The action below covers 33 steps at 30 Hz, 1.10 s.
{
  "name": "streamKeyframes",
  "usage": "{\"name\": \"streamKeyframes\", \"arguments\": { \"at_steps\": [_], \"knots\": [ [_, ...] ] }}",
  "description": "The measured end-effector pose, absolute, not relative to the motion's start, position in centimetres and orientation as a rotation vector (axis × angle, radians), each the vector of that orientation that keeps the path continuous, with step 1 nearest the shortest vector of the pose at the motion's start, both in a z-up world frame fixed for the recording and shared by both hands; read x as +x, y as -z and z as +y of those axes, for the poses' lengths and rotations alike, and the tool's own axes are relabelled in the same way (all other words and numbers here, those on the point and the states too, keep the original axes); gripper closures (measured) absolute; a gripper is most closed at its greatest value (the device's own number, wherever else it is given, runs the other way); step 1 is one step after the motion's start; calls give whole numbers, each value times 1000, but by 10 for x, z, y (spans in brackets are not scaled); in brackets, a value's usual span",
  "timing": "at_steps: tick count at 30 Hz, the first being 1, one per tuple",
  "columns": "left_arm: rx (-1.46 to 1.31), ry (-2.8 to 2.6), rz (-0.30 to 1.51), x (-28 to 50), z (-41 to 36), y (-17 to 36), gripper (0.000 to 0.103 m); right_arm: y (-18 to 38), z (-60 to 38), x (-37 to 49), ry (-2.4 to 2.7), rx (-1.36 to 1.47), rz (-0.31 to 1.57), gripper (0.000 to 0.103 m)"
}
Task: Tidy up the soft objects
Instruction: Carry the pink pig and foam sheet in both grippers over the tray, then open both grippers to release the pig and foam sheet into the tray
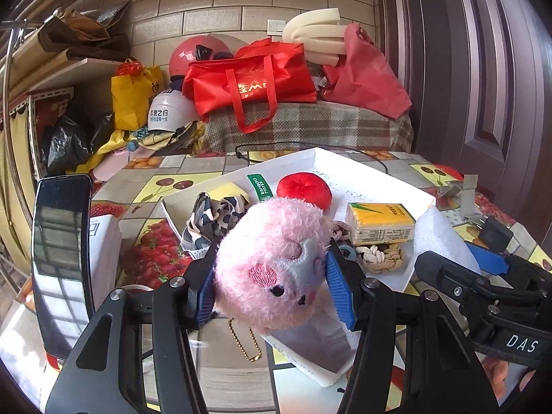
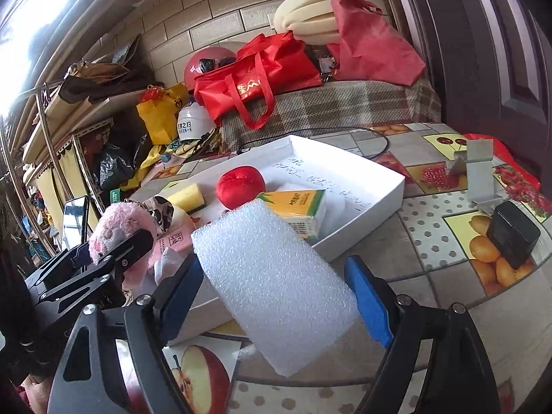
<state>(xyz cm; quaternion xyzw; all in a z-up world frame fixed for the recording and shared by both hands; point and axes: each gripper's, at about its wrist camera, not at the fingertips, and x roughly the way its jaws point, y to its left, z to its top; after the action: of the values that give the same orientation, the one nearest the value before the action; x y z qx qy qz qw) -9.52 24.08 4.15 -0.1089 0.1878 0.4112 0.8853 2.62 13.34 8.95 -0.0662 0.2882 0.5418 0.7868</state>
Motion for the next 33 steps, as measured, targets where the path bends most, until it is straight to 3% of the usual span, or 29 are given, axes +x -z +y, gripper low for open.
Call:
{"name": "streamKeyframes", "arguments": {
  "at_steps": [18,33],
  "knots": [
    [-218,-935,402,-68,289,-42,47,-77,209,67,-1136,-139,720,20],
    [-191,-933,439,-46,304,-41,47,-88,214,75,-1061,-140,609,21]
  ]
}}
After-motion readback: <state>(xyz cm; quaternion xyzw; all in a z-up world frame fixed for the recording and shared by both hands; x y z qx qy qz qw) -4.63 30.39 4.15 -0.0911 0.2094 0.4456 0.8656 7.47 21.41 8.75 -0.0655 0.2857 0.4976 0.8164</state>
